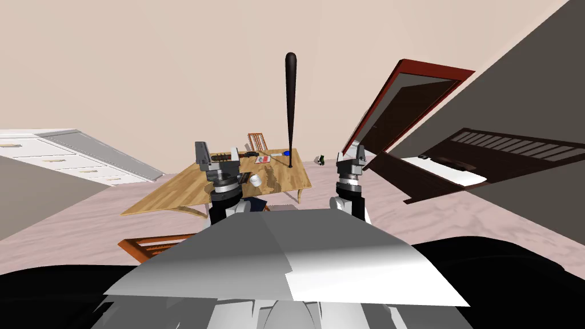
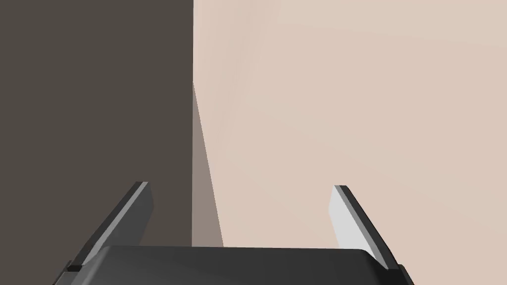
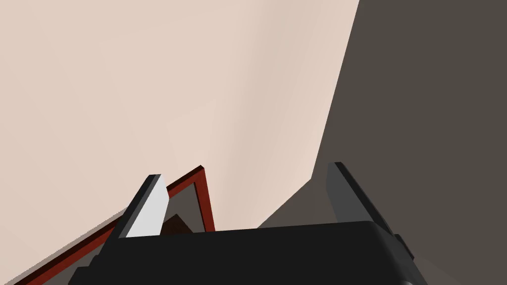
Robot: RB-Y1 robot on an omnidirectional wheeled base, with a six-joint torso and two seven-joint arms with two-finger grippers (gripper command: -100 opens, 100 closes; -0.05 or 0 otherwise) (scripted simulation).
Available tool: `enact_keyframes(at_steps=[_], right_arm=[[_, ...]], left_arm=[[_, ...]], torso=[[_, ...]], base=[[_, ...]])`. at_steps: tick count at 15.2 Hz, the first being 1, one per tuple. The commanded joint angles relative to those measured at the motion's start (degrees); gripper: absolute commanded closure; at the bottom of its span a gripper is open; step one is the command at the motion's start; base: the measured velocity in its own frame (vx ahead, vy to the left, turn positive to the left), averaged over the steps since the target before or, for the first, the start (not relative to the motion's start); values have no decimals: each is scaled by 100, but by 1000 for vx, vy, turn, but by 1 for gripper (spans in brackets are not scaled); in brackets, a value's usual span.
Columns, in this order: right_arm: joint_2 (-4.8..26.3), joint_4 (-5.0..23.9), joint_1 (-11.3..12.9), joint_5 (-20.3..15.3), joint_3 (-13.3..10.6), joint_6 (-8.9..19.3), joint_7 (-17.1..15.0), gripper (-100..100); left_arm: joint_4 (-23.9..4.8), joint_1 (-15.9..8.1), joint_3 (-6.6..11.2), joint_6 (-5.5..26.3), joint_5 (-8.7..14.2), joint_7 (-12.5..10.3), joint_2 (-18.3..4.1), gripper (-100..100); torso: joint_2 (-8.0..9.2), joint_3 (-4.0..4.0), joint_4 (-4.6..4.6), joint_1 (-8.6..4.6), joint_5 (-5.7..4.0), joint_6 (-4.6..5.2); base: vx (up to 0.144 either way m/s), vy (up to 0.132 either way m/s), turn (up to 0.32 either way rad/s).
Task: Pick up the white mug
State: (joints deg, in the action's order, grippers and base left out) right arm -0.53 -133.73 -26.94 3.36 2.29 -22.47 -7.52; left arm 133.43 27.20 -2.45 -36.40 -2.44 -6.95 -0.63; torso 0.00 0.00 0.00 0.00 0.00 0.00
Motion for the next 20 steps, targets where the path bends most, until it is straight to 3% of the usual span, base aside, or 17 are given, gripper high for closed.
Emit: enact_keyframes(at_steps=[1,2,5,9,11,14,16,19,20], right_arm=[[0,0,0,0,0,0,0,0],[0,0,0,0,0,0,0,0],[0,0,0,0,0,0,0,0],[0,0,0,0,0,0,0,0],[0,0,0,0,0,0,0,0],[0,0,0,0,0,0,0,0],[0,0,0,0,0,0,0,0],[0,0,0,0,0,0,0,0],[0,0,1,0,0,0,0,0]], left_arm=[[-112,-72,34,195,21,16,-268,-100],[-112,-72,34,195,21,16,-268,-100],[-385,-249,116,623,71,55,-619,-100],[-645,-416,195,1072,119,93,-836,-100],[-645,-416,195,1127,119,93,-836,-100],[-959,-619,289,1577,178,138,-1040,-100],[-959,-619,289,1676,178,138,-1040,-100],[-1318,-851,396,2116,245,189,-1228,-100],[-1318,-851,396,2263,245,189,-1228,-100]], torso=[[0,0,0,0,0,0],[1,0,0,2,0,1],[5,2,1,7,2,1],[8,4,1,10,2,0],[8,4,2,10,2,1],[4,2,1,7,2,1],[5,3,1,8,2,1],[4,2,1,8,2,1],[6,3,1,8,2,2]], base=[[-7,4,-28],[-13,7,-40],[-20,11,-45],[-22,16,-43],[-18,15,-29],[-13,10,-48],[-16,14,-34],[-17,13,-57],[-23,18,-56]])
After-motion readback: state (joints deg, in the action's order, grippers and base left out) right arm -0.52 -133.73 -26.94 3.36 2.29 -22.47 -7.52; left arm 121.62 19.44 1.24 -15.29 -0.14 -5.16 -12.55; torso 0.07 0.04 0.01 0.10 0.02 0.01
